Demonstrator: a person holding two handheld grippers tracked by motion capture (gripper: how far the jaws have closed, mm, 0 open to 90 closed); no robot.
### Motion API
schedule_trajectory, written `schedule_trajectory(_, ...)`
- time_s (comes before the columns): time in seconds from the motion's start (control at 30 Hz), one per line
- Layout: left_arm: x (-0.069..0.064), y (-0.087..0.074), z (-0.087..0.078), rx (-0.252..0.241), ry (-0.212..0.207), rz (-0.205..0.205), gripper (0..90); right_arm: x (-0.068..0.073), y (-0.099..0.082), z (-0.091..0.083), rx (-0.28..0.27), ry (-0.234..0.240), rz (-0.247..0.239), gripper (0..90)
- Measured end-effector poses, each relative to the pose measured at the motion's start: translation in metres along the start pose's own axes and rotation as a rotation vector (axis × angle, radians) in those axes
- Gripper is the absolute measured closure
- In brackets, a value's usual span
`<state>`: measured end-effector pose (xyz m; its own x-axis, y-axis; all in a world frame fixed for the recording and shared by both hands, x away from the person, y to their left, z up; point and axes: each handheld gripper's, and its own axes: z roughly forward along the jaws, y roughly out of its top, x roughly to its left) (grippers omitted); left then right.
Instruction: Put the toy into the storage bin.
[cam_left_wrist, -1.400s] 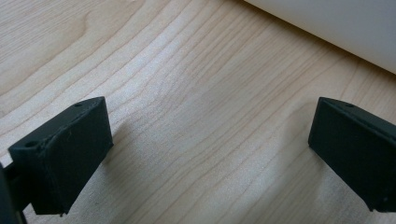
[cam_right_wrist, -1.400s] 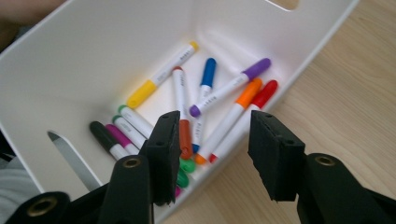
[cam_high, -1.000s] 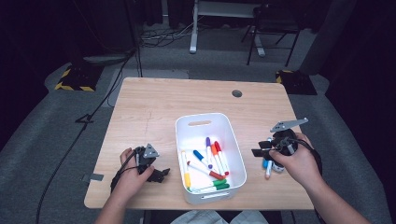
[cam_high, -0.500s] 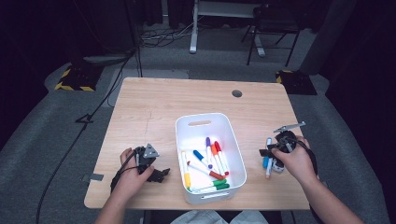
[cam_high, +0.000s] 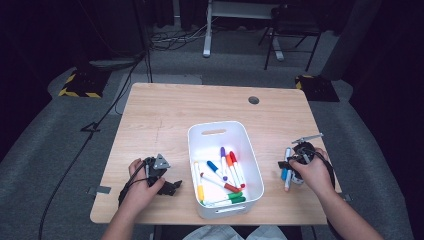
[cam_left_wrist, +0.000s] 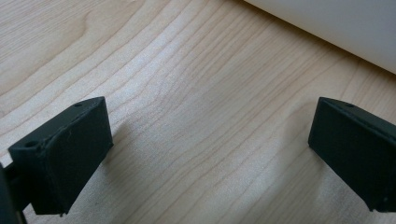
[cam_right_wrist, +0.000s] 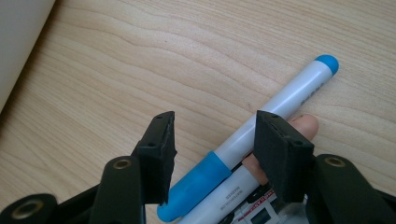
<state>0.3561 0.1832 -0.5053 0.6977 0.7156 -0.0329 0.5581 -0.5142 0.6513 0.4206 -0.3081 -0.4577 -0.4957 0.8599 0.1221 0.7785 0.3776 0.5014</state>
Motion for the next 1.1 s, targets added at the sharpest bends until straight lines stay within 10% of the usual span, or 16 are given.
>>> schedule_trajectory(0.47, 0.000, 0.000, 0.000, 0.000, 0.000, 0.000, 0.0, 0.010, 0.012, 0.023, 0.031, -0.005, 0.004, 54.5)
schedule_trajectory(0.67, 0.000, 0.000, 0.000, 0.000, 0.000, 0.000, 0.0, 0.020, 0.019, 0.028, 0.059, 0.008, -0.056, 72.8)
schedule_trajectory(0.83, 0.000, 0.000, 0.000, 0.000, 0.000, 0.000, 0.0, 0.028, 0.022, 0.028, 0.103, -0.023, -0.107, 59.2)
schedule_trajectory(1.1, 0.000, 0.000, 0.000, 0.000, 0.000, 0.000, 0.0, 0.036, 0.033, 0.039, 0.068, -0.010, -0.132, 63.9)
